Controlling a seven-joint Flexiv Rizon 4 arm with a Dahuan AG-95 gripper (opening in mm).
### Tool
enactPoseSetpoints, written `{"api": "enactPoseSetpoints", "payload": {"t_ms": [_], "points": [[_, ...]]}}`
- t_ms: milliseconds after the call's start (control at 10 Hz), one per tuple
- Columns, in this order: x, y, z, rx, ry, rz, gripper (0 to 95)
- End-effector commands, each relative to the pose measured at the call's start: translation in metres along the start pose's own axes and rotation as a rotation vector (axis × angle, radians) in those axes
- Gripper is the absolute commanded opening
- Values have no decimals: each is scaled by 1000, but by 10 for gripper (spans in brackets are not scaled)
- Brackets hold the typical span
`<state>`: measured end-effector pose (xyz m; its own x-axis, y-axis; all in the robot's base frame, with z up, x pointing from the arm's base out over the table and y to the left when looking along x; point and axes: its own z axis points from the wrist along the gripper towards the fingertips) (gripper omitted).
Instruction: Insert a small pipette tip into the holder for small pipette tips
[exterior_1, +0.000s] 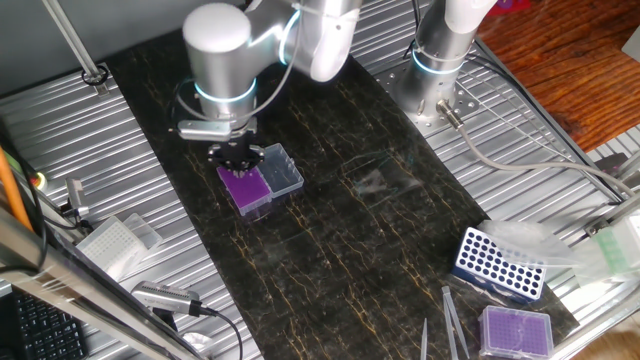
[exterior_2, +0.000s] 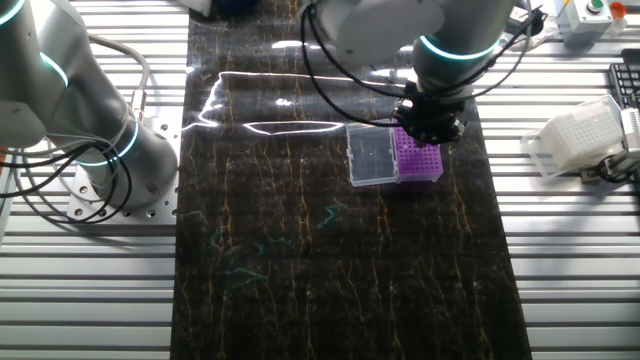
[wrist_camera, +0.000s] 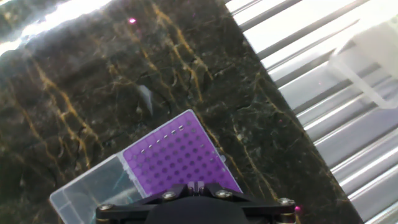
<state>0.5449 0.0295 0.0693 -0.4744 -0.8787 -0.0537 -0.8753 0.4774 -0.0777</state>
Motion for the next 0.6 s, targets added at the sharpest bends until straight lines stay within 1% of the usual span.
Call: {"api": "enactPoseSetpoints", "payload": {"t_ms": [100,300,500,600], "points": [[-3,-2,-1,19,-5,27,0],[-3,-2,-1,24,-3,30,0],[-3,-2,-1,21,8,70,0],[-3,-2,-2,2,27,172,0]]}}
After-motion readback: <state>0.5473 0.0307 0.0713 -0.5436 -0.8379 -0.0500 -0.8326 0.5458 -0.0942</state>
